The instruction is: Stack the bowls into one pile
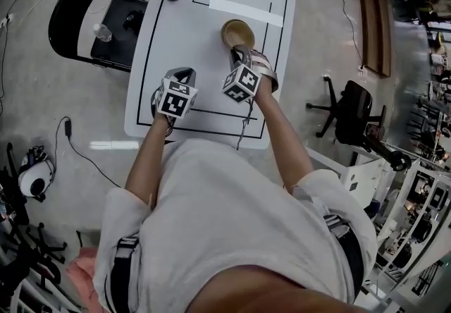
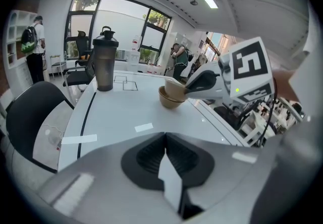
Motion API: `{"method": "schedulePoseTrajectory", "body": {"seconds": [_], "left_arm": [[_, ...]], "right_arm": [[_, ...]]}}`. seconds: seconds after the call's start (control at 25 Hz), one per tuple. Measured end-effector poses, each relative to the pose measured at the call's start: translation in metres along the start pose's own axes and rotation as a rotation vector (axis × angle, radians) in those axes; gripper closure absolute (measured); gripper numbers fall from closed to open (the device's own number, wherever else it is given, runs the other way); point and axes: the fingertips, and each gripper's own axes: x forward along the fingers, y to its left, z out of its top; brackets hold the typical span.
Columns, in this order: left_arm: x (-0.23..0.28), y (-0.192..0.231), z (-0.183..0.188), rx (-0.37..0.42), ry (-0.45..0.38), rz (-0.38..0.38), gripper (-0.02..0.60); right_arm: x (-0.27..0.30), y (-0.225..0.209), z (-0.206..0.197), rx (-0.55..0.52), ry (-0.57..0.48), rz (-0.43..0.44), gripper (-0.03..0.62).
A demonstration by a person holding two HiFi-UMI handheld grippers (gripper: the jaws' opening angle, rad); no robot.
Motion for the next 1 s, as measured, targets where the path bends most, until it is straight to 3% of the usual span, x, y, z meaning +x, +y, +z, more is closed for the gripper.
{"method": "schedulePoseTrajectory", "body": {"seconds": [1.0], "left_arm": [[0.027, 0.010, 0.008, -0.012, 0.026, -0.049, 0.578]], "right_arm": [[0.034, 0.002, -0.004, 0.046, 0.022, 0.043, 0.556]]}}
